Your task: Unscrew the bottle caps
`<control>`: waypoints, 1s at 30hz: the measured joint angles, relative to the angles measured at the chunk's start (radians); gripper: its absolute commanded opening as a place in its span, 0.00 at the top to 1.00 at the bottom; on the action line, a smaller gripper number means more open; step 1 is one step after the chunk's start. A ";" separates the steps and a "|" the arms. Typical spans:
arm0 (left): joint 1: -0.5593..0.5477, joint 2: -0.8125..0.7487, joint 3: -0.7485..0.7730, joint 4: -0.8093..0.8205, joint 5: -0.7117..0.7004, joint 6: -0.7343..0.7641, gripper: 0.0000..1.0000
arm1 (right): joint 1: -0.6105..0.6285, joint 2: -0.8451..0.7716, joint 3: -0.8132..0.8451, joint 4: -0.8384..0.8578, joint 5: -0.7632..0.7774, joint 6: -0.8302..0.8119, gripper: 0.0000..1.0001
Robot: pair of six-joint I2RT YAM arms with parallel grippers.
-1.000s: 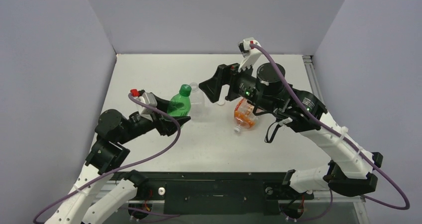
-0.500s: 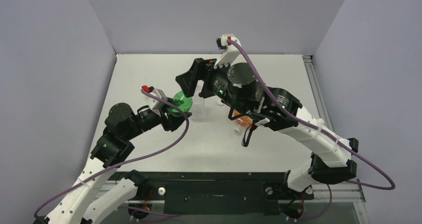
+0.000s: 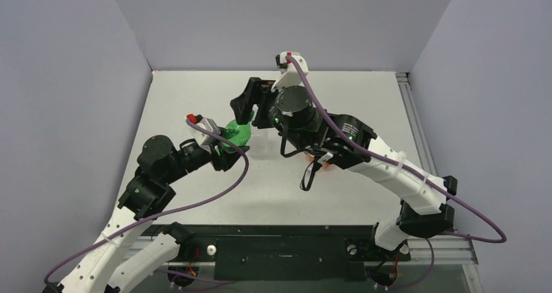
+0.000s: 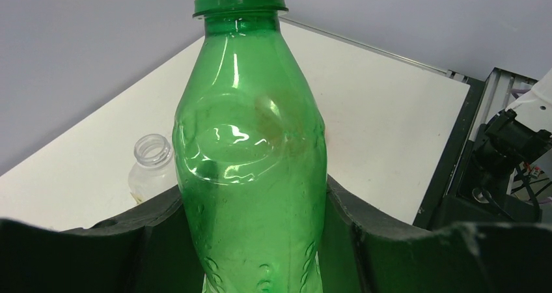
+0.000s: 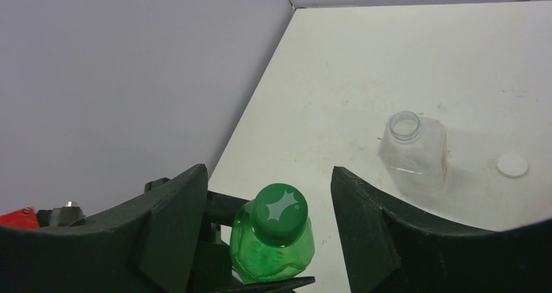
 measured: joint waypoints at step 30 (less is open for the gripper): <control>-0.007 0.004 0.027 -0.003 0.001 -0.041 1.00 | -0.009 -0.043 -0.124 0.071 -0.010 0.002 0.60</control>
